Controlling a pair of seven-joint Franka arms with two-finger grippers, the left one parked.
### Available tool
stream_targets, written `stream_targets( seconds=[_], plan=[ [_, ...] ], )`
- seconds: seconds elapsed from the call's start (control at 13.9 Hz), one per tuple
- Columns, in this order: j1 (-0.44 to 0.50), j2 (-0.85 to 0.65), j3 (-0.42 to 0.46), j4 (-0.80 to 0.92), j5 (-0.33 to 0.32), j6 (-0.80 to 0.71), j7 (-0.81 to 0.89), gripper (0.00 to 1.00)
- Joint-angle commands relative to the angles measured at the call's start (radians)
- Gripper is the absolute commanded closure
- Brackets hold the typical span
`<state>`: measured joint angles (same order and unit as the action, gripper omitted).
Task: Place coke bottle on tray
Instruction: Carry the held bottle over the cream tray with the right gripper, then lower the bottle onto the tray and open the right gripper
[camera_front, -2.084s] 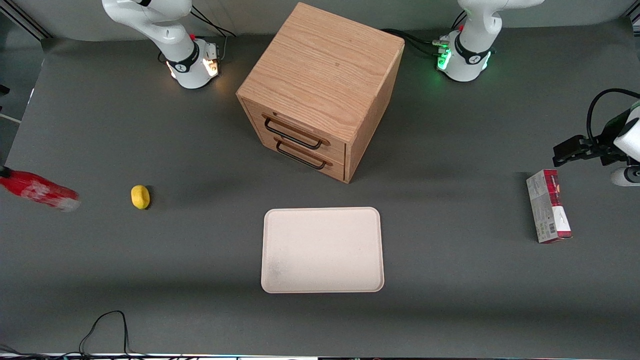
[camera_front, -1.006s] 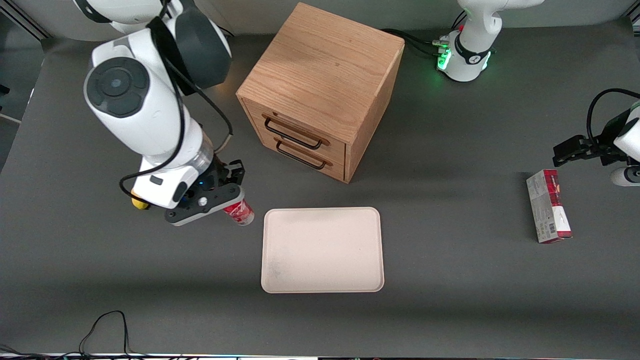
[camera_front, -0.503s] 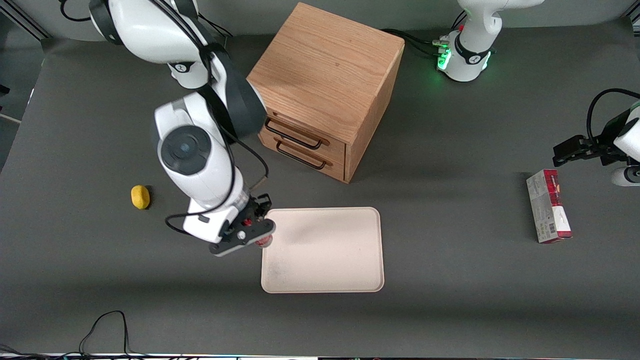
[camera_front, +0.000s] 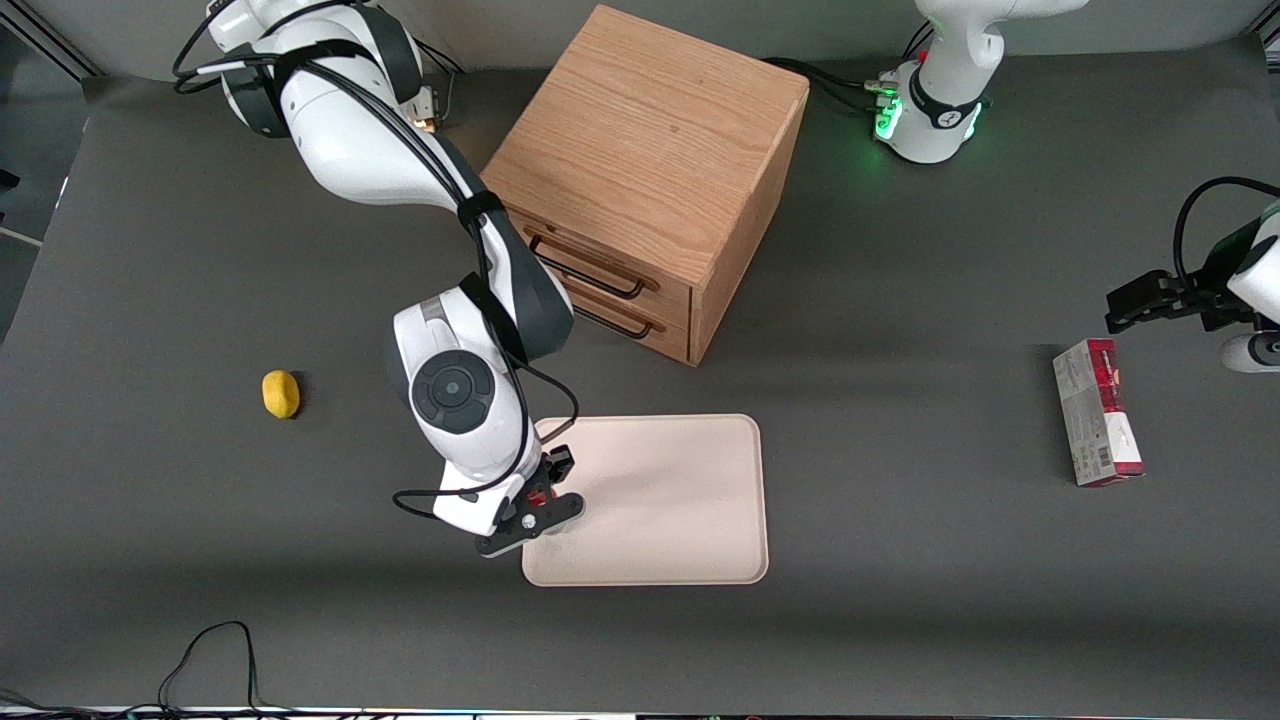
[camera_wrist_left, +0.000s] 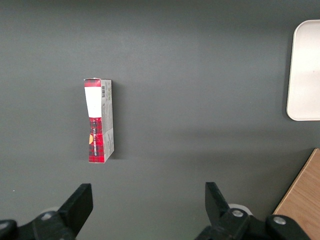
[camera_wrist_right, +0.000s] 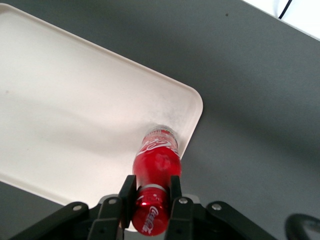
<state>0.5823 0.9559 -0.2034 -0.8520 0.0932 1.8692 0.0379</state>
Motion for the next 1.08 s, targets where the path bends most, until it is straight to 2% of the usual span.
stream_targets(
  seconds=[0.0, 0.22, 0.29, 0.36, 0.43, 0.79, 1.01],
  plan=[
    [-0.007, 0.001, 0.010, -0.001, 0.002, 0.030, 0.008, 1.00],
    [-0.007, 0.014, 0.012, -0.005, 0.002, 0.039, 0.010, 1.00],
    [-0.007, 0.015, 0.012, -0.005, 0.002, 0.041, 0.014, 0.89],
    [-0.007, 0.017, 0.012, -0.005, 0.002, 0.041, 0.019, 0.21],
    [-0.007, 0.017, 0.012, -0.008, 0.002, 0.041, 0.016, 0.00],
    [-0.005, -0.005, 0.012, -0.015, 0.000, 0.056, 0.017, 0.00],
    [-0.002, -0.068, 0.010, -0.016, 0.000, 0.032, 0.016, 0.00]
  ],
)
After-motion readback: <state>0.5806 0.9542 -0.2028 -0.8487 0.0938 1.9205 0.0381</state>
